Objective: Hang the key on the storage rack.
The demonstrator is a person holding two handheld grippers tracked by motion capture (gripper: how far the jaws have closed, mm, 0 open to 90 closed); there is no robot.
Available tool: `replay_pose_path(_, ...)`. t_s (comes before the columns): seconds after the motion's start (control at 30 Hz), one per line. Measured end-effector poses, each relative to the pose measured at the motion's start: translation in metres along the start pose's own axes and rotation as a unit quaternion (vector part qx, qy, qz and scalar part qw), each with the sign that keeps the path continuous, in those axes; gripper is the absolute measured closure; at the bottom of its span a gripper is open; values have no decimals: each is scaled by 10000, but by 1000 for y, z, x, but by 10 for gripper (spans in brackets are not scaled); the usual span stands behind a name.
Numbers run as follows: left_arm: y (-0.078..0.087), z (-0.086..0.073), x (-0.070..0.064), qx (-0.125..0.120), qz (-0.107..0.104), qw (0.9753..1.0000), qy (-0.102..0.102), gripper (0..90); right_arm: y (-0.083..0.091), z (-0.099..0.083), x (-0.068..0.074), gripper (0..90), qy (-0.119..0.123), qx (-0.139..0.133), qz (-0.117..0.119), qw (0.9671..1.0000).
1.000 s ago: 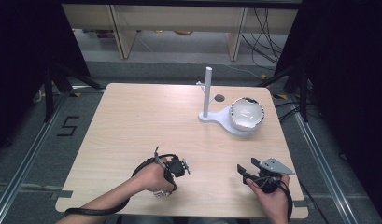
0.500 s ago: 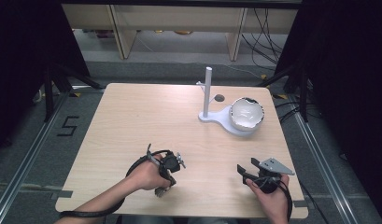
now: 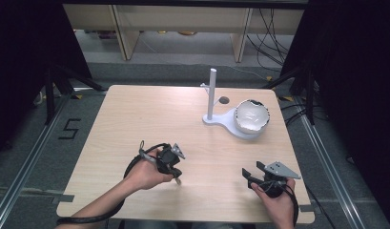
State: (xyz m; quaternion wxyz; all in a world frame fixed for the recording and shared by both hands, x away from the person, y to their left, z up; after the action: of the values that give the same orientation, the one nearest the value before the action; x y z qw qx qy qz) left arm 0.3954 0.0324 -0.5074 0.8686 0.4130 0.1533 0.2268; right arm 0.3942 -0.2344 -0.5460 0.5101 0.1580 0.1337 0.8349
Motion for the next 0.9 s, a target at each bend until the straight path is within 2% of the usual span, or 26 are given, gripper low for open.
replay_pose_path(0.03, 0, 0, 0, 0, 0, 10000, 0, 893, 0, 0, 0, 342, 0, 0, 0, 10000)
replay_pose_path(0.13, 7, 9, 12, -320, 77, 9994, 60, 894, 0, 0, -1, 341, 57, -21, -19, 10000)
replay_pose_path(0.17, 7, 9, 12, -320, 77, 9994, 60, 895, 0, 0, -1, 341, 57, -21, -19, 10000)
replay_pose_path(0.2, 8, 15, 15, -629, 130, 9976, 254, 895, -1, 1, -2, 341, 128, -46, -10, 9999)
replay_pose_path(0.27, 10, 16, 18, -652, 134, 9975, 248, 895, -2, 2, -3, 341, 199, -133, 44, 9997)
replay_pose_path(0.3, 12, 19, 22, -811, 143, 9962, 277, 895, -2, 2, -3, 341, 202, -140, 44, 9997)
replay_pose_path(0.37, 12, 20, 24, -861, 137, 9957, 312, 895, -1, 3, -2, 342, 150, -129, 41, 9998)
replay_pose_path(0.4, 11, 23, 25, -1039, 135, 9936, 424, 895, -1, 3, -2, 342, 150, -129, 41, 9998)
replay_pose_path(0.43, 12, 24, 27, -1063, 150, 9935, 378, 895, 0, 2, -3, 341, 201, -61, -2, 9998)
replay_pose_path(0.47, 12, 26, 31, -1256, 225, 9906, 484, 895, 0, 2, -3, 341, 205, -68, -3, 9998)
replay_pose_path(0.53, 13, 27, 33, -1293, 254, 9902, 466, 895, 0, 2, -3, 341, 205, -67, -4, 9998)
replay_pose_path(0.6, 14, 30, 37, -1492, 347, 9867, 548, 895, 0, 2, -3, 341, 204, -62, -3, 9998)
replay_pose_path(0.63, 15, 34, 41, -1718, 405, 9819, 690, 895, 0, 2, -3, 342, 202, -63, 0, 9998)
replay_pose_path(0.67, 16, 35, 43, -1789, 447, 9803, 712, 895, 0, 2, -3, 341, 201, -77, 14, 9998)
replay_pose_path(0.7, 16, 35, 43, -1789, 447, 9803, 712, 895, 0, 2, -2, 341, 177, -86, 26, 9998)
replay_pose_path(0.73, 18, 39, 47, -1976, 559, 9756, 773, 895, 0, 2, -3, 341, 202, -67, -9, 9998)
replay_pose_path(0.77, 18, 39, 47, -1976, 559, 9756, 773, 895, 0, 2, -3, 341, 204, -61, -2, 9998)
replay_pose_path(0.8, 20, 43, 51, -2122, 606, 9719, 812, 895, 0, 2, -3, 341, 205, -67, -3, 9998)
replay_pose_path(0.87, 23, 47, 54, -2225, 657, 9693, 812, 895, 0, 2, -3, 341, 204, -69, -6, 9998)
replay_pose_path(0.9, 23, 47, 54, -2225, 657, 9693, 812, 895, 0, 2, -3, 341, 204, -69, -6, 9998)
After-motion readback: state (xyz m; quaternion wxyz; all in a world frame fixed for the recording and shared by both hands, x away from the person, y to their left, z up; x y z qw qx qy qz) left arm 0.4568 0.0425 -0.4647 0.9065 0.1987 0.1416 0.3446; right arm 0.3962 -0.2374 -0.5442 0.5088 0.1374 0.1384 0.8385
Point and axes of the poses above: each handheld gripper's, and its own axes: y roughly backward along the jaws, z roughly out of its top, x roughly to its left, the point moved 9 cm from there along -y, roughly forward along the jaws, and after that the axes turned 7 degrees about -x, right-handed, at the moved point
